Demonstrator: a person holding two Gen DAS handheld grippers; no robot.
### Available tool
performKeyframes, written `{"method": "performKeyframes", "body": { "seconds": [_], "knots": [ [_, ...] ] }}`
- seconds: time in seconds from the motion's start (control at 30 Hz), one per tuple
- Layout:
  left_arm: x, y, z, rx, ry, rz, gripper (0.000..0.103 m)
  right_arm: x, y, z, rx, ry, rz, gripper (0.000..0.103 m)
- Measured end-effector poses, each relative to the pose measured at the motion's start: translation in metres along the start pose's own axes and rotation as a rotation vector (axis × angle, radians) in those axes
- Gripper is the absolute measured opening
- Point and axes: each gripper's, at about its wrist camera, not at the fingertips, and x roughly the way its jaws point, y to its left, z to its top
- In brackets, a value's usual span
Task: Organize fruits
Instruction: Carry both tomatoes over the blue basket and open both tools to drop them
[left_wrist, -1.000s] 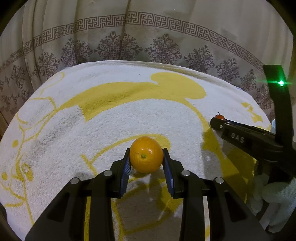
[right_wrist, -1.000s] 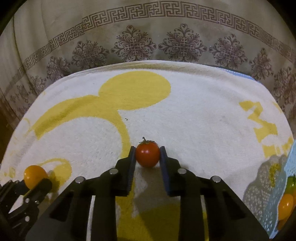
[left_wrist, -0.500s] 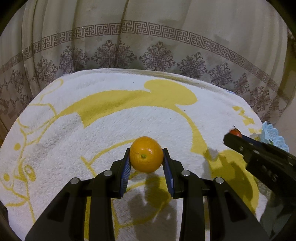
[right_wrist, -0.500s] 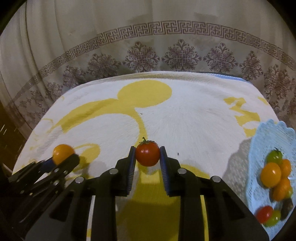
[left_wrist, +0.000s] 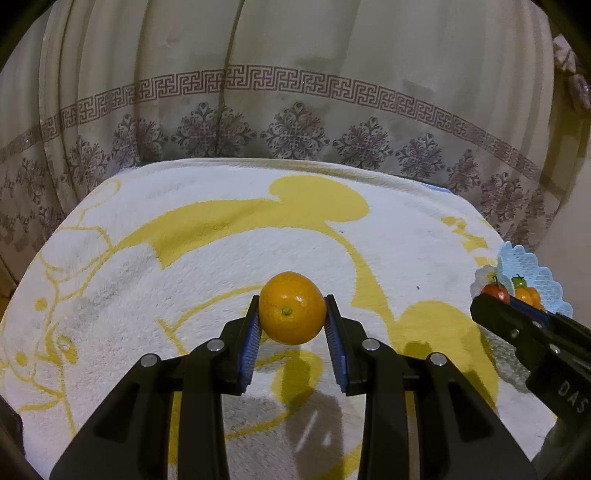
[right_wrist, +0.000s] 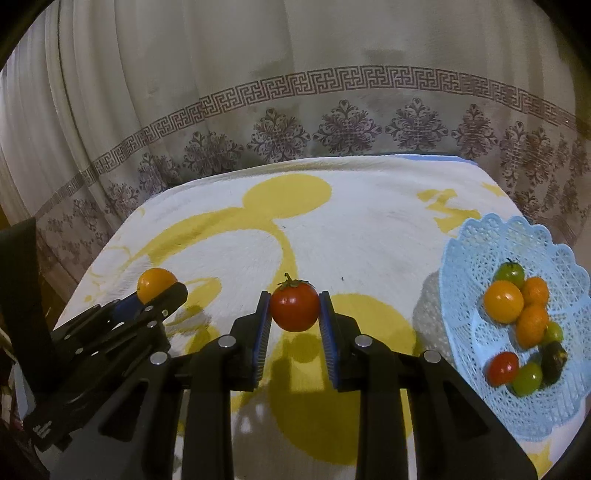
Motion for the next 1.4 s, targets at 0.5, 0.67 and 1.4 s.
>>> {"method": "performKeyframes", "body": {
  "seconds": [0.5, 0.67, 1.4],
  "knots": [
    [-0.018, -0.016, -0.002, 0.037, -0.037, -0.033, 0.033, -0.026, -0.001, -0.015, 0.025, -0.016, 0.000, 0.027],
    [-0.021, -0.021, -0.003, 0.049, -0.043, -0.040, 0.033, -0.032, -0.001, -0.019, 0.027, -0.021, -0.001, 0.027],
    [-0.028, -0.035, -0.007, 0.082, -0.053, -0.062, 0.033, -0.042, -0.009, -0.030, 0.057, -0.026, -0.005, 0.027]
  ]
}}
